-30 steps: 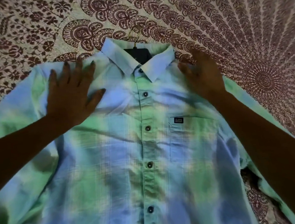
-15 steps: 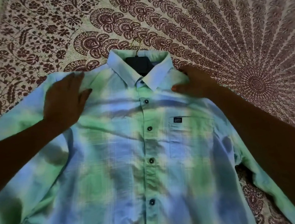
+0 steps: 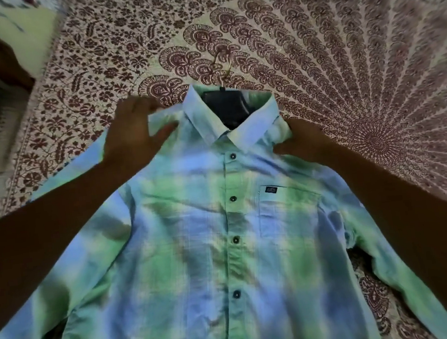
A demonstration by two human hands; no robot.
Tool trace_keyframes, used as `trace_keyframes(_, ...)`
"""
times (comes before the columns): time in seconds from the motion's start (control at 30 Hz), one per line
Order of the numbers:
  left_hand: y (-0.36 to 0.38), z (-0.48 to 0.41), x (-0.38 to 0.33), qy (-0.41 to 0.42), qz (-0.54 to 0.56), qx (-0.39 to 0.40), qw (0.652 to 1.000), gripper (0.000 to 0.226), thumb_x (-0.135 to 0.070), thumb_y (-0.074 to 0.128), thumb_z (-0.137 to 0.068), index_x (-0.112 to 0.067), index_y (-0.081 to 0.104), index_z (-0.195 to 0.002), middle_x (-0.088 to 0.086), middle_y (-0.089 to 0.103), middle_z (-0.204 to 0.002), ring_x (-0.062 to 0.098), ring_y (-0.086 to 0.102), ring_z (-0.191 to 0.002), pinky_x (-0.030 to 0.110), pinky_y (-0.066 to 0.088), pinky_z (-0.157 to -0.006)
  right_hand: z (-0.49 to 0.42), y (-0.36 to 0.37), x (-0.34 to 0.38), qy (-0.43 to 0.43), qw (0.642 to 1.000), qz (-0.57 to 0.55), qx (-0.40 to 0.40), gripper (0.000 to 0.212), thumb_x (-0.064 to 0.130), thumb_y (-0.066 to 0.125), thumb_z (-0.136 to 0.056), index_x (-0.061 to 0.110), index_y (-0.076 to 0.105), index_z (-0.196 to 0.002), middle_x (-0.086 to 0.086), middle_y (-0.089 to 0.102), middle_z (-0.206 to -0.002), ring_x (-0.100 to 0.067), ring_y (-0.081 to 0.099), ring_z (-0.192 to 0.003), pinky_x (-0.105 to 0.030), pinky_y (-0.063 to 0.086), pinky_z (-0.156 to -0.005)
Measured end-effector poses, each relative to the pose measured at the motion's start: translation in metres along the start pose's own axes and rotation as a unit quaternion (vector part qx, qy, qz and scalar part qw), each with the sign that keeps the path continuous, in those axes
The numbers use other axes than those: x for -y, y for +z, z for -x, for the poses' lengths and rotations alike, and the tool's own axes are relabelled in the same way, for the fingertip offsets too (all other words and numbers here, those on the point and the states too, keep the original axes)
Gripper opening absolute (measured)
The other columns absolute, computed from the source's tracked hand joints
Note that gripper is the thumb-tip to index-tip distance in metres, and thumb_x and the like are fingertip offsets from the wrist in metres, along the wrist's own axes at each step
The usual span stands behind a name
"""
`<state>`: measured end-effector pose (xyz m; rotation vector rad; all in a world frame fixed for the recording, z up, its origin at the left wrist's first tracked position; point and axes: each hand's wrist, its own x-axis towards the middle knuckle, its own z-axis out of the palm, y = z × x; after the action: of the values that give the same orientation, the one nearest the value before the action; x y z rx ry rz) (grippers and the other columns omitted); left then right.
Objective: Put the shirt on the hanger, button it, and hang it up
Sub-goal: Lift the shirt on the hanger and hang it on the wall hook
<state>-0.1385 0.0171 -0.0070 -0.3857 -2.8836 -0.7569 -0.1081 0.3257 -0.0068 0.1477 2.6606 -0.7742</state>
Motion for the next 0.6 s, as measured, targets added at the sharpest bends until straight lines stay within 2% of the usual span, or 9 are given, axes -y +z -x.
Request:
trace_keyframes(0.07,-0.024,-0.024,-0.036,0.054,0.013,-0.041,0.998,0.051,-0.046,0.053,-0.086,-0.007,0.053,-0.118,0.018,0.054,-0.117,0.033,0.05,-0.109,0.035,0.035,-0.09,0.015,-0.016,0.006,-0.027,0.999,-0.017,-0.028,0.036,0.013,0.072,-0.077,0.006,0.06,-0.11,-0.01,0.062,-0.1,-0.017,0.051,-0.085,-0.023,0.03,-0.069)
trace_keyframes(0.13,-0.043,-0.051,-0.071,0.089,0.002,-0.015,0.996,0.054,-0.051,0.051,-0.085,-0.01,0.054,-0.12,0.013,0.057,-0.122,0.03,0.051,-0.113,0.035,0.037,-0.094,0.032,-0.035,0.016,-0.043,0.998,-0.018,-0.046,0.038,0.013,0.074,-0.075,0.007,0.06,-0.11,-0.011,0.064,-0.103,-0.017,0.051,-0.083,-0.024,0.032,-0.07)
trace_keyframes(0.2,-0.063,-0.077,-0.101,0.068,-0.009,0.105,0.992,0.049,-0.054,0.053,-0.084,-0.016,0.062,-0.113,0.009,0.062,-0.118,0.027,0.057,-0.107,0.038,0.04,-0.098,0.045,-0.052,0.026,-0.051,0.997,-0.015,-0.057,0.038,0.01,0.073,-0.074,0.007,0.06,-0.11,-0.012,0.064,-0.103,-0.017,0.051,-0.084,-0.025,0.032,-0.07)
trace_keyframes(0.27,-0.085,-0.089,-0.128,0.049,0.045,0.253,0.965,0.026,-0.039,0.055,-0.089,-0.016,0.068,-0.095,0.008,0.067,-0.097,0.015,0.059,-0.083,0.027,0.045,-0.083,0.062,-0.07,0.037,-0.061,0.996,-0.011,-0.068,0.04,0.01,0.073,-0.074,0.007,0.06,-0.111,-0.014,0.064,-0.106,-0.021,0.055,-0.088,-0.026,0.034,-0.071)
trace_keyframes(0.3,-0.098,-0.089,-0.139,0.054,0.074,0.291,0.952,0.018,-0.032,0.057,-0.089,-0.017,0.067,-0.088,0.006,0.065,-0.087,0.008,0.055,-0.071,0.021,0.044,-0.071,0.073,-0.08,0.041,-0.067,0.995,-0.012,-0.077,0.041,0.011,0.074,-0.073,0.008,0.06,-0.112,-0.014,0.065,-0.108,-0.025,0.057,-0.092,-0.027,0.035,-0.072)
trace_keyframes(0.33,-0.109,-0.088,-0.147,0.063,0.084,0.316,0.943,0.013,-0.03,0.061,-0.087,-0.018,0.066,-0.089,0.003,0.063,-0.084,0.005,0.054,-0.067,0.019,0.044,-0.065,0.081,-0.088,0.045,-0.072,0.994,-0.009,-0.085,0.043,0.011,0.074,-0.073,0.008,0.059,-0.112,-0.015,0.065,-0.109,-0.027,0.059,-0.095,-0.028,0.036,-0.072)
trace_keyframes(0.37,-0.119,-0.084,-0.153,0.073,0.079,0.336,0.936,0.019,-0.029,0.064,-0.084,-0.013,0.066,-0.093,0.004,0.065,-0.088,0.008,0.057,-0.071,0.019,0.044,-0.064,0.088,-0.095,0.048,-0.078,0.993,0.0,-0.093,0.044,0.012,0.075,-0.072,0.008,0.059,-0.113,-0.015,0.065,-0.11,-0.03,0.059,-0.097,-0.029,0.037,-0.072)
trace_keyframes(0.47,-0.152,-0.068,-0.172,0.12,0.039,0.315,0.941,0.036,-0.028,0.068,-0.081,-0.002,0.064,-0.105,0.013,0.068,-0.101,0.026,0.062,-0.087,0.029,0.047,-0.072,0.12,-0.122,0.066,-0.098,0.989,0.026,-0.106,0.05,0.013,0.075,-0.073,0.009,0.056,-0.119,-0.015,0.063,-0.115,-0.031,0.058,-0.101,-0.028,0.035,-0.073)
trace_keyframes(0.6,-0.198,-0.052,-0.2,0.146,0.061,0.253,0.954,0.034,-0.022,0.067,-0.082,-0.006,0.062,-0.111,0.004,0.064,-0.1,0.016,0.058,-0.086,0.01,0.041,-0.061,0.16,-0.162,0.096,-0.142,0.985,0.044,-0.085,0.065,0.01,0.076,-0.072,0.007,0.046,-0.13,-0.015,0.057,-0.123,-0.028,0.054,-0.108,-0.02,0.028,-0.071)
